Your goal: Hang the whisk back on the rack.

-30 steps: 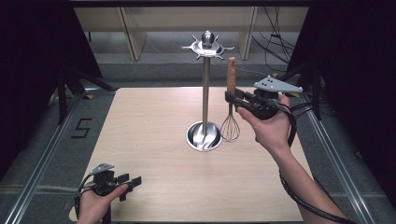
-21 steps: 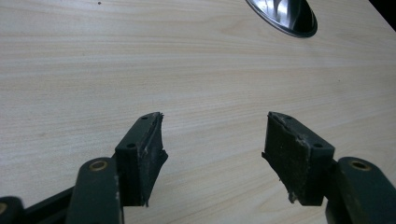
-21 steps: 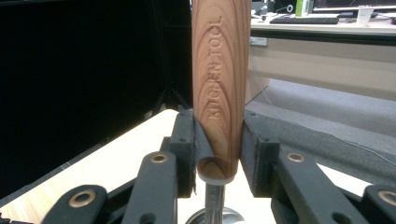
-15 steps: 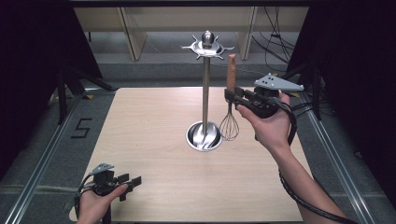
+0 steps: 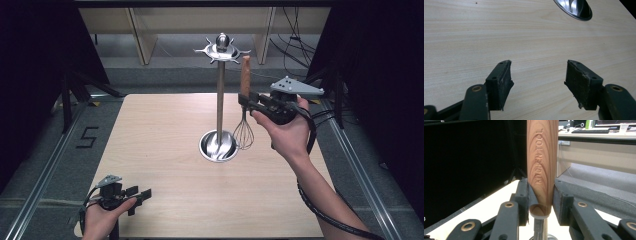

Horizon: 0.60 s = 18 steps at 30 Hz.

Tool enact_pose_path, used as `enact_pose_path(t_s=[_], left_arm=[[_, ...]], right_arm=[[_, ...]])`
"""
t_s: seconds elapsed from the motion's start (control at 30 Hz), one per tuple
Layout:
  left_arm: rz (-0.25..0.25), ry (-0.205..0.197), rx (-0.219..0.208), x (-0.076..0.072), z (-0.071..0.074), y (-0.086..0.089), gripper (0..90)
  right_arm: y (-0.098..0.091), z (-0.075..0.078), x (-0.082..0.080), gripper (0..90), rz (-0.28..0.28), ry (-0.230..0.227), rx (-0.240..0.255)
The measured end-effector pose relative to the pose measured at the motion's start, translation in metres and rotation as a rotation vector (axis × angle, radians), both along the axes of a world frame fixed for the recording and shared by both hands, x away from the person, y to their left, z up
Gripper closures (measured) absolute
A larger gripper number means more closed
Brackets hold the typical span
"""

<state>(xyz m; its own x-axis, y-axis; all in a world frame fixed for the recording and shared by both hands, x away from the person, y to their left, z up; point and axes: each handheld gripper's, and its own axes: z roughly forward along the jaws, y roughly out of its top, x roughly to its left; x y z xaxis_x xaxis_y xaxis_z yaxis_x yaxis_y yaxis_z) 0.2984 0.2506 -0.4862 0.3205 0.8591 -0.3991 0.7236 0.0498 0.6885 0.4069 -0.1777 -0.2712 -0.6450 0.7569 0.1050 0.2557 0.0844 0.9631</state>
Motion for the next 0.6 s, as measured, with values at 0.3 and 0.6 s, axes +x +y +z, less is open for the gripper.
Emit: enact_pose_path(t_s=[0.3,0.6], left_arm=[[-0.002,0.002,-0.001,0.0002,0.0001,0.0001,36.4],[0.000,-0.004,-0.003,-0.0006,0.0005,0.0001,36.4]], right_arm=[[0.0053,0.0015,0.0029,69.9,0.018,-0.003,0.003],[0.0060,0.0038,0.0050,69.9,0.011,0.004,0.004]])
